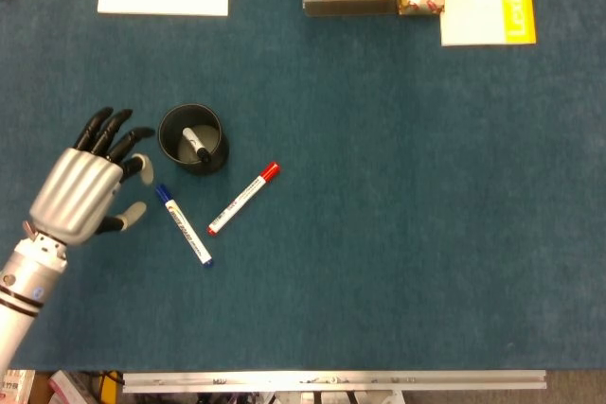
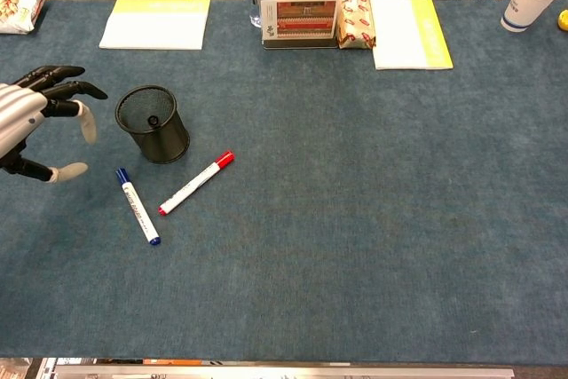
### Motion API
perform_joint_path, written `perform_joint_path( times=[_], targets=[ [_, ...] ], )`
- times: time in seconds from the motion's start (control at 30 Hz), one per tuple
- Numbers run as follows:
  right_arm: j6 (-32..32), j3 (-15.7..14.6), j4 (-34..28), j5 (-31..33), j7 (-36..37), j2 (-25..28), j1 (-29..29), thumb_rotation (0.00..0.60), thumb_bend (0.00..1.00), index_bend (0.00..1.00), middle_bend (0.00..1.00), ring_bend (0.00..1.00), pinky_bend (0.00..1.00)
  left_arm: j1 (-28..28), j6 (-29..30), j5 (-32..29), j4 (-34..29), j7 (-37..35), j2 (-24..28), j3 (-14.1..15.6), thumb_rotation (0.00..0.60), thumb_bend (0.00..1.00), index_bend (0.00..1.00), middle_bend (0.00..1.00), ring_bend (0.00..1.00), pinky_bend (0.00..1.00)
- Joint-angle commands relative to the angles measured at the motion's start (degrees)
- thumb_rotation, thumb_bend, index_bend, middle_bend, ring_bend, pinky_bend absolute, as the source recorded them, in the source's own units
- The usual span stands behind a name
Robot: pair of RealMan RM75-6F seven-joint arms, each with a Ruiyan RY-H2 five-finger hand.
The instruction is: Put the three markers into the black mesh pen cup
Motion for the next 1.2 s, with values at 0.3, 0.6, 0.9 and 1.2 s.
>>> perform_joint_path(
  times=[0.3,0.6,0.9,1.2],
  targets=[
    [-0.33,-0.09,0.12,0.01,0.03,-0.04,0.14,0.6,0.0,0.09,0.19,0.11,0.41,-1.94,-4.34,-6.93,0.73,7.18,-4.46,-4.13,0.6,0.22,0.33,0.04,0.0,0.0],
    [-0.57,-0.25,0.1,-0.1,-0.1,-0.14,0.22,0.6,0.0,0.09,0.18,0.11,0.41,-3.03,-5.2,-8.79,1.58,8.9,-6.26,-5.63,0.6,0.22,0.39,0.02,0.0,0.0],
    [-0.82,-0.23,0.19,0.14,-0.25,-0.23,0.33,0.6,0.0,0.09,0.19,0.11,0.41,-3.55,-6.76,-11.1,1.75,9.45,-6.61,-6.07,0.6,0.22,0.48,0.03,0.0,0.0],
    [-0.79,-0.25,0.18,0.09,-0.09,-0.17,0.33,0.6,0.0,0.09,0.19,0.11,0.41,-4.35,-6.98,-10.35,3.31,8.12,-8.33,-5.96,0.6,0.22,0.47,0.03,0.0,0.0]
  ],
)
